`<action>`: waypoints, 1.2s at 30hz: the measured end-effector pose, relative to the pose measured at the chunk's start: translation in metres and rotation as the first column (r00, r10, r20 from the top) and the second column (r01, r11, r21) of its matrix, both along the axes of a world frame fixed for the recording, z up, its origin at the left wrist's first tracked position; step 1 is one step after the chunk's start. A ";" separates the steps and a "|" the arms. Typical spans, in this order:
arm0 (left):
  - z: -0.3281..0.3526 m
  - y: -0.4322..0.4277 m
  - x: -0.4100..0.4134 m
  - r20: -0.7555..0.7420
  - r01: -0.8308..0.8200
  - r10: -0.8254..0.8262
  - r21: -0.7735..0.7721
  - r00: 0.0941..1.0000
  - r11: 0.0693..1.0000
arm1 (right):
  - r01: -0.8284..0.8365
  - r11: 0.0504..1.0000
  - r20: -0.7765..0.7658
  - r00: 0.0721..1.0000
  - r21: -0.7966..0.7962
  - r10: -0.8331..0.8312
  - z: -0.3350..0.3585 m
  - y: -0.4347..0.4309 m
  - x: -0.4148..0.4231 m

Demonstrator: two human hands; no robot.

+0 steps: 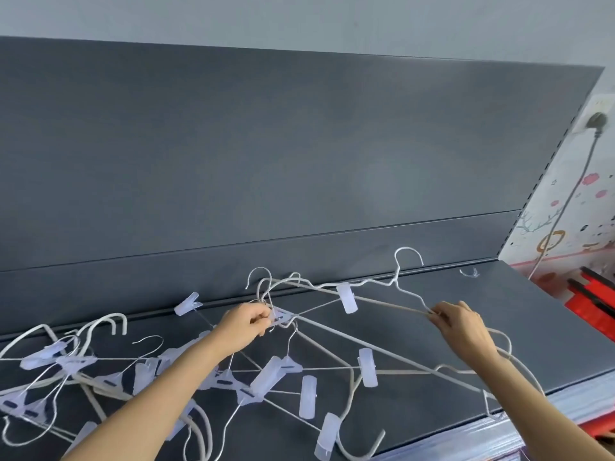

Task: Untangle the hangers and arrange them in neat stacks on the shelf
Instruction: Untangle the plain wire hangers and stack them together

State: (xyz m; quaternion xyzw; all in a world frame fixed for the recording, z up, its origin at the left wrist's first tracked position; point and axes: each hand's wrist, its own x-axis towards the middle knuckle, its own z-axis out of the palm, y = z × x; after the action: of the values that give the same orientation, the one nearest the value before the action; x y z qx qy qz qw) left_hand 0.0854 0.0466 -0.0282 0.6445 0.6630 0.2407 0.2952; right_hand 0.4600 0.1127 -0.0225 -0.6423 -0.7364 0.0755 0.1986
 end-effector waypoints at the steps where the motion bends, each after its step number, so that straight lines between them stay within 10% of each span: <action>1: -0.001 -0.001 -0.001 -0.017 0.012 -0.012 -0.022 1.000 1.000 | 0.002 1.000 -0.013 1.000 0.027 -0.002 0.003 0.000 0.004; 36: 0.013 -0.017 -0.002 -0.290 -0.441 0.422 0.000 0.859 0.897 | 0.176 0.974 -0.104 0.981 0.143 -0.162 0.027 -0.004 0.015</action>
State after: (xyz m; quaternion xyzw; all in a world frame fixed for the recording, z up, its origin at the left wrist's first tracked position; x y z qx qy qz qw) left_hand 0.0834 0.0292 -0.0152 0.4971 0.8332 0.1842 0.1571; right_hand 0.4753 0.1084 0.0040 -0.6815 -0.6728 0.0317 0.2862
